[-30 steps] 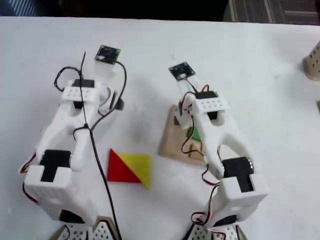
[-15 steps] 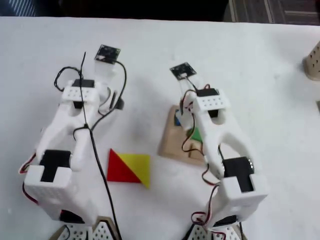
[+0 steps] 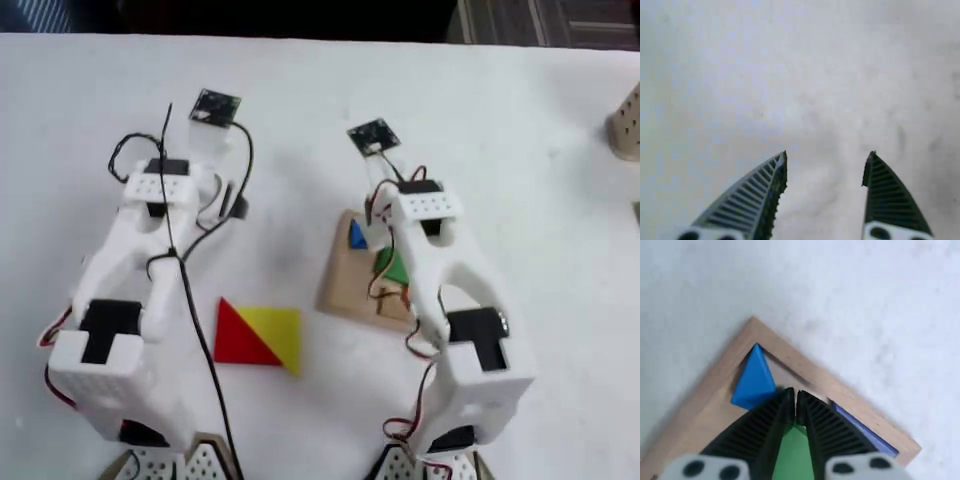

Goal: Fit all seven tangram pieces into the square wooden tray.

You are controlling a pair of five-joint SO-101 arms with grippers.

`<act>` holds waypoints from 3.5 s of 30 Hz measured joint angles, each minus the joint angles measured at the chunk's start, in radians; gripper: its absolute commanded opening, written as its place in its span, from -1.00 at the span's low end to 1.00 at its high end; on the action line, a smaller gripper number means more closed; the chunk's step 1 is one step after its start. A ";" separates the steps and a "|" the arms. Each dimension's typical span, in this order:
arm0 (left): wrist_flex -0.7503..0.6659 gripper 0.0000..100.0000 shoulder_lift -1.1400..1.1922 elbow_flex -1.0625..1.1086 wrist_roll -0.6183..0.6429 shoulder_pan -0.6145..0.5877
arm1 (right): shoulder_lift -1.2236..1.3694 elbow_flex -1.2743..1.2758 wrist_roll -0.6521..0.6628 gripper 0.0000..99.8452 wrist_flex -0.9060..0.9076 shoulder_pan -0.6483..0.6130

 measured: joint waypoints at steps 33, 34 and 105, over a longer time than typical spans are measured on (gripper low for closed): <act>0.000 -0.50 0.000 0.000 0.000 0.000 | -0.068 0.054 0.063 -0.96 0.064 0.054; 0.000 -0.50 0.000 0.000 0.000 0.000 | -0.066 0.052 0.063 -0.96 0.078 0.054; 0.000 -0.50 0.000 0.000 0.000 -0.006 | -0.382 0.370 -0.020 -0.96 0.094 0.032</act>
